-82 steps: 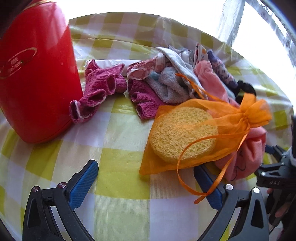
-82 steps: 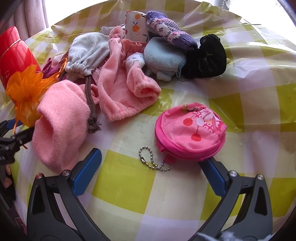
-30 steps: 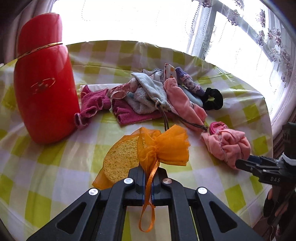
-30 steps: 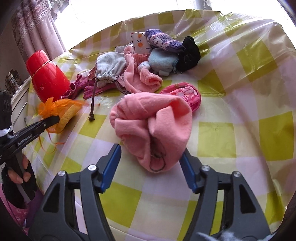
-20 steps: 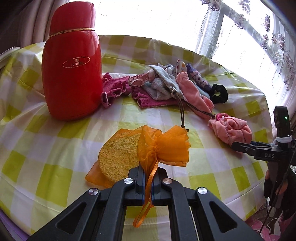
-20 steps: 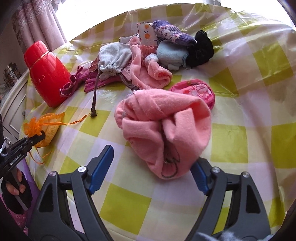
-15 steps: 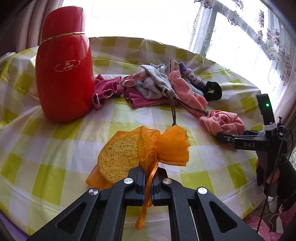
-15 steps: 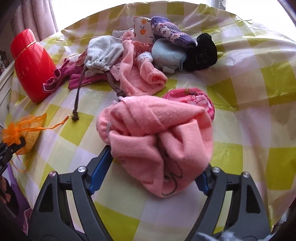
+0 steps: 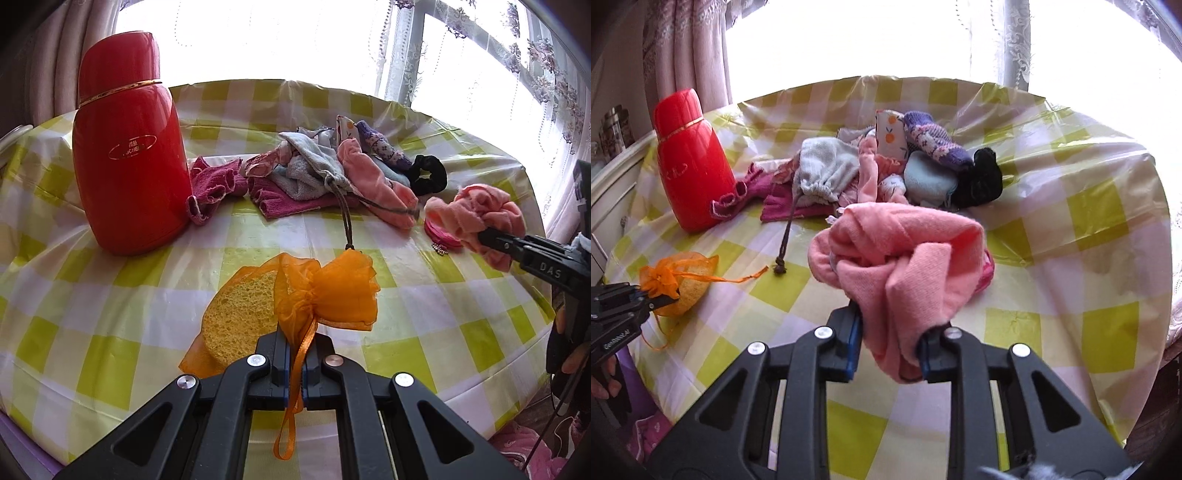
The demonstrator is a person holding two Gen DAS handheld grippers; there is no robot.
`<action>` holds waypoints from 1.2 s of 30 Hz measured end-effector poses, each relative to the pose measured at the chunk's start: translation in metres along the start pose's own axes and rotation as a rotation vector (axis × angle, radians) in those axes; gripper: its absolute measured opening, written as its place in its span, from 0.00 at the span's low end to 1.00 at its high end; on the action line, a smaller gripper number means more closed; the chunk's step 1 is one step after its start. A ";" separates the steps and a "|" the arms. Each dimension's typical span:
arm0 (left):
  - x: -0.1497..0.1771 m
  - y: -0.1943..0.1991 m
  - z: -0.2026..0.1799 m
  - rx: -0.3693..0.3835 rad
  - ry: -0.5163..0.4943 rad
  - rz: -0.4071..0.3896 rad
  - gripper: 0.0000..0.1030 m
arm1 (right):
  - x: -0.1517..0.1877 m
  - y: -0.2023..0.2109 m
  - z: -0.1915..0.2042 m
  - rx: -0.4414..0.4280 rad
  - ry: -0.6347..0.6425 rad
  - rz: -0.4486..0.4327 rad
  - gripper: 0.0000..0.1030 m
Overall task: Organize soft objects
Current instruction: 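Carry the pink hat and orange bag with both grippers toward the purple-rimmed box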
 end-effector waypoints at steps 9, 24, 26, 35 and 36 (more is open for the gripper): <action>-0.008 0.022 -0.012 -0.015 -0.047 -0.038 0.04 | -0.015 0.044 0.002 -0.014 -0.016 -0.085 0.27; -0.004 0.052 -0.008 -0.040 -0.078 -0.046 0.04 | -0.007 0.065 0.024 -0.080 -0.011 -0.071 0.27; -0.006 0.059 -0.004 -0.048 -0.079 -0.060 0.04 | -0.010 0.069 0.028 -0.087 -0.007 -0.078 0.27; -0.008 0.087 0.026 -0.092 -0.049 -0.101 0.04 | -0.020 0.075 0.067 -0.156 0.050 -0.079 0.27; -0.007 0.090 0.029 -0.095 -0.045 -0.103 0.04 | -0.021 0.075 0.073 -0.164 0.062 -0.078 0.27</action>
Point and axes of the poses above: each gripper's, at about its wrist camera, not at the fingertips, and y roughly against the way its jaws point, z to its left, x to its underside, the point moved 6 cm from there along -y, roughly the way its jaws point, and after that the axes turned 6 degrees about y, right-handed, at the moved point
